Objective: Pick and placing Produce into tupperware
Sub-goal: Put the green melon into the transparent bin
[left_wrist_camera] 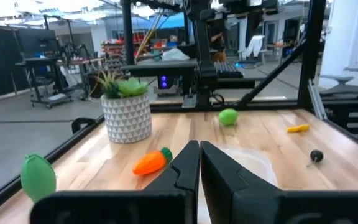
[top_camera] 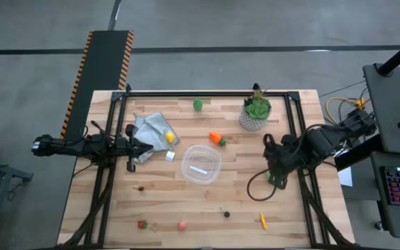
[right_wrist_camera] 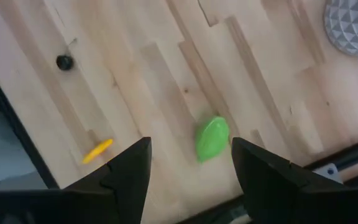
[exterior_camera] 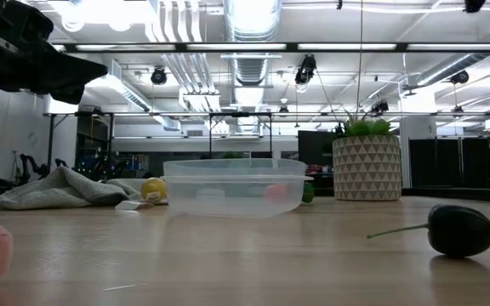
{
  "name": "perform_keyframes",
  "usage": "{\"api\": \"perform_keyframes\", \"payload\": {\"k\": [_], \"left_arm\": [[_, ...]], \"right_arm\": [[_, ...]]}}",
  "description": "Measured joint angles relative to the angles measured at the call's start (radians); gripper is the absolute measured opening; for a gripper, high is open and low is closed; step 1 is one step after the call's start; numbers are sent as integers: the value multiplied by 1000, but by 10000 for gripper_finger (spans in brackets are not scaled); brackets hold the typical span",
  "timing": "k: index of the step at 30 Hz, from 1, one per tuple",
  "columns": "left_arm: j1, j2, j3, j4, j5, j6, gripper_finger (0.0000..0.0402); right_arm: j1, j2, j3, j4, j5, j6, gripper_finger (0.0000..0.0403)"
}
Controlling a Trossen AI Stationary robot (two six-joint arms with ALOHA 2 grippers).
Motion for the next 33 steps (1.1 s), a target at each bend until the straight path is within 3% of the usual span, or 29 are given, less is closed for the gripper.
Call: {"api": "perform_keyframes", "payload": {"k": [4,6,9,15,22,33], "left_arm": [[0,-1,0,2,0,-1,0],[0,-1,0,3,0,-1,0],[0,1,0,3,0,-1,0],[0,2,0,3,0,-3,0],[0,4,0,3,0,-3,0],[0,35,0,3,0,-3,0]], "right_arm": [[1,25,-66,11,30,-58,212],[-8,31,-103,-2,72,3,211],[-38,33,-168,-41,53,109,219],[-61,31,-292,-25,-73,169,283],[-59,21,-416,145,-83,247,347],[-59,18,-541,286,-89,270,354]]}}
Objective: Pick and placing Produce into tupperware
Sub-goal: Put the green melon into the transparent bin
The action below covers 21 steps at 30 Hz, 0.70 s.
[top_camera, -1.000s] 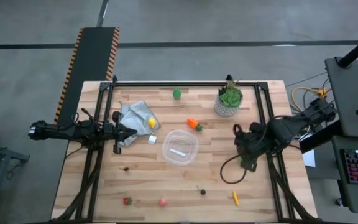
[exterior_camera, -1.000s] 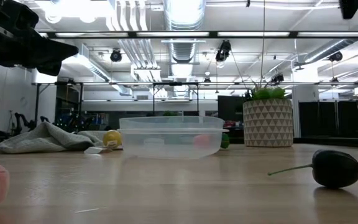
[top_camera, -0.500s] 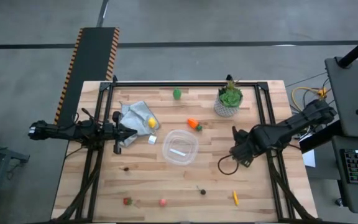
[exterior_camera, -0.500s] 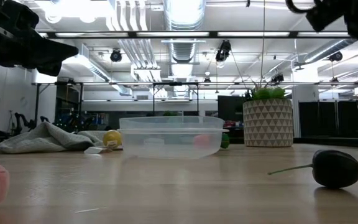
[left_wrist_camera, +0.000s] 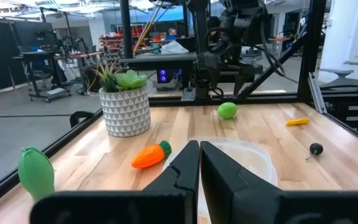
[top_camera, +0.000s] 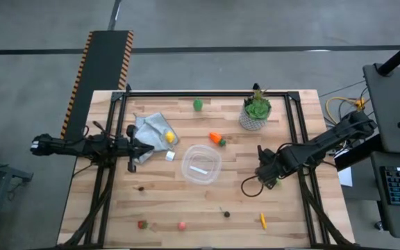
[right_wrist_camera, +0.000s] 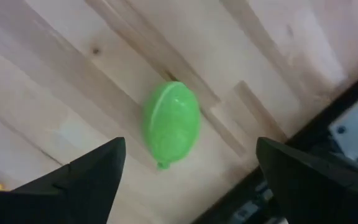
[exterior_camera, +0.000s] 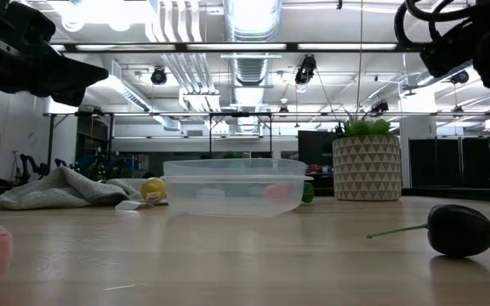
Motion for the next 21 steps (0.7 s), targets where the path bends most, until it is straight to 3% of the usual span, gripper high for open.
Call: {"api": "perform_keyframes", "payload": {"k": [5,21], "left_arm": [[0,29,0,0,0,0,0],[0,64,0,2,0,0,0]], "right_arm": [[0,0,-41,125,-33,-8,354],[0,6,-187,270,-76,0,354]]}}
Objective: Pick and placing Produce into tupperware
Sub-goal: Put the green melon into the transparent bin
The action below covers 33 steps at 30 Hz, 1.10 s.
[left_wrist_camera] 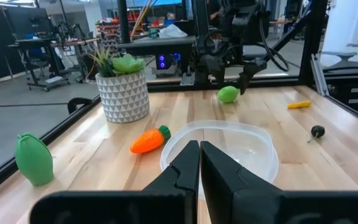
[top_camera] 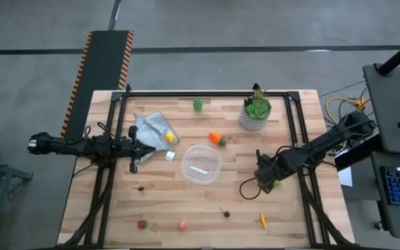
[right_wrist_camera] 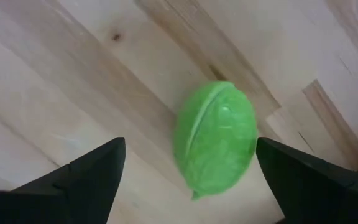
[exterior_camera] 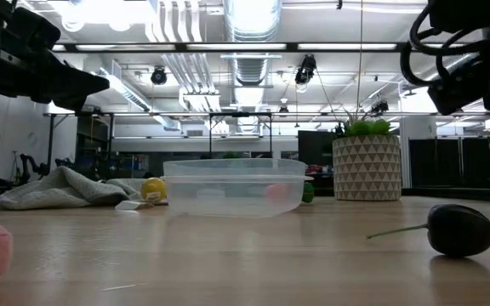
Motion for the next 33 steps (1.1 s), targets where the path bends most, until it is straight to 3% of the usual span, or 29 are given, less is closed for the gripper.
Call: {"api": "perform_keyframes", "payload": {"k": [11,33], "left_arm": [[0,0,0,-2,0,0,0],[0,0,0,1,0,0,0]], "right_arm": [[0,0,-121,96,-3,24,352],[0,0,-131,132,8,-9,319]]}}
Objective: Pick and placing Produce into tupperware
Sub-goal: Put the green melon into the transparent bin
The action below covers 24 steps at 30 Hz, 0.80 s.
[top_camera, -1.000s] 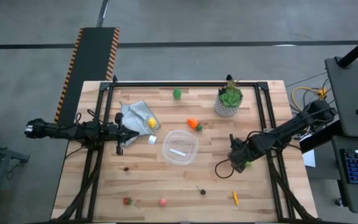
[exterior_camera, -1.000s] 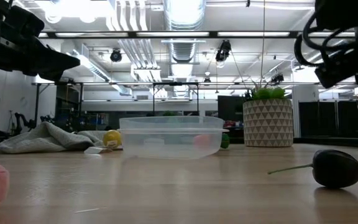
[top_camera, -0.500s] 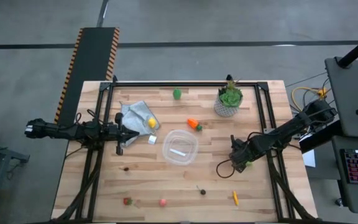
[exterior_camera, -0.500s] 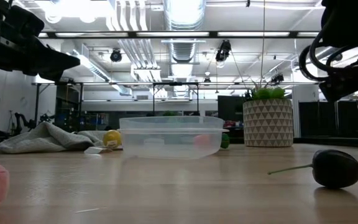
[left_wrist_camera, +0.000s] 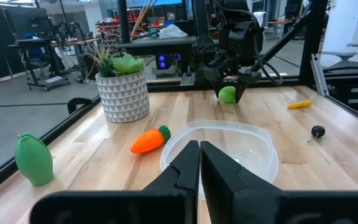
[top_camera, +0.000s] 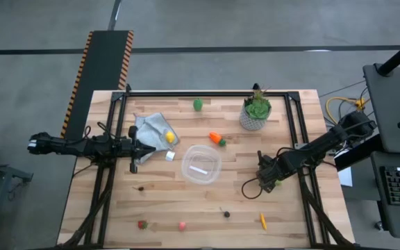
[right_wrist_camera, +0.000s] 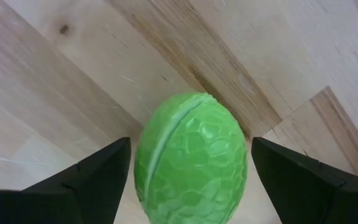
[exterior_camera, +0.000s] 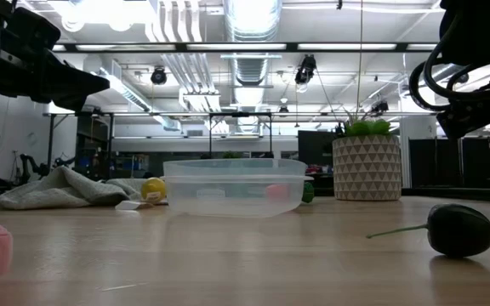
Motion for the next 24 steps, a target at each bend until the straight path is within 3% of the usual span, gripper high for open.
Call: {"api": "perform_keyframes", "payload": {"k": [13,24], "left_arm": [[0,1,0,-1,0,0,0],[0,0,0,-2,0,1,0]], "right_arm": [[0,-3,4,-10,-2,-18,187],[0,-4,0,-4,-1,-26,177]]}}
